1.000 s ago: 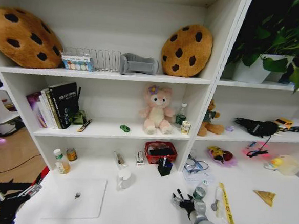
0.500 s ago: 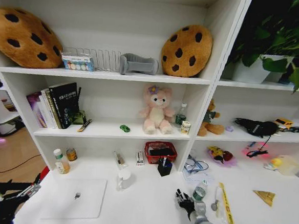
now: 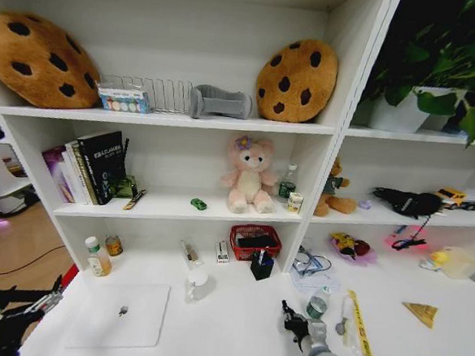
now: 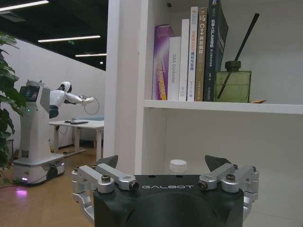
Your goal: Organize the objects on the table.
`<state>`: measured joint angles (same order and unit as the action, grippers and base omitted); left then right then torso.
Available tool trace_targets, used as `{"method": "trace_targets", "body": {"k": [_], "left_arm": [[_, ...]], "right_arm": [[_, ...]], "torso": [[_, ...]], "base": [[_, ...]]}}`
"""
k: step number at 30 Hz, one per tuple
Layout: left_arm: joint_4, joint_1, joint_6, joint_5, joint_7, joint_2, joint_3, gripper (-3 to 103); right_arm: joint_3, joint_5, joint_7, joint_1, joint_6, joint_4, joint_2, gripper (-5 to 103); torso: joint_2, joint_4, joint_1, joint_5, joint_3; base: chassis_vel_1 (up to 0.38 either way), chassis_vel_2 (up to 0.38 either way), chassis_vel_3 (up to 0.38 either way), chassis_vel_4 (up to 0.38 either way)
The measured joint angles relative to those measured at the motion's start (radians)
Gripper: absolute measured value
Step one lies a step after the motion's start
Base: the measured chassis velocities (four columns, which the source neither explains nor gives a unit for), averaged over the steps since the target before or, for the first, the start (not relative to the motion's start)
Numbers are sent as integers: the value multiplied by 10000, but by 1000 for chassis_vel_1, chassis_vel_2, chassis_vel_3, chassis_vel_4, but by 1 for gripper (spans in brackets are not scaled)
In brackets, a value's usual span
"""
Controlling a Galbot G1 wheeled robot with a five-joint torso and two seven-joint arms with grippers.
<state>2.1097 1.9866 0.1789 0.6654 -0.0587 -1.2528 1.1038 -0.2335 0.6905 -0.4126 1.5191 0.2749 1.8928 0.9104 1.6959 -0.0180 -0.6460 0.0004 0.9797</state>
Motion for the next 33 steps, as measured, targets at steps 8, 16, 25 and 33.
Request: {"method": "trace_targets", "body": {"k": [8,16,25,33], "left_arm": [[64,-48,-4,-33,-12,-53,-46,100],[136,21,-4,-68,-13,-127,-14,100],[336,108,-18,-91,-14,-243,46,100],[458,79,-97,-239,-14,-288,14,100]], "right_arm": [[-104,-1804,362,-134,-1281,452,-75,11],[-13,-2179,550,-891,-1777,275,-50,11],[75,-3003,1278,-1957,-2921,-414,57,11],[405,-3069,1474,-2737,-3144,-701,76,11]], "torso": [[0,2,0,-3,0],[0,4,0,-5,0],[0,3,0,-4,0],[0,2,0,-4,0]], "base": [[0,0,0,0],[0,0,0,0],[0,0,0,0],[0,0,0,0]]}}
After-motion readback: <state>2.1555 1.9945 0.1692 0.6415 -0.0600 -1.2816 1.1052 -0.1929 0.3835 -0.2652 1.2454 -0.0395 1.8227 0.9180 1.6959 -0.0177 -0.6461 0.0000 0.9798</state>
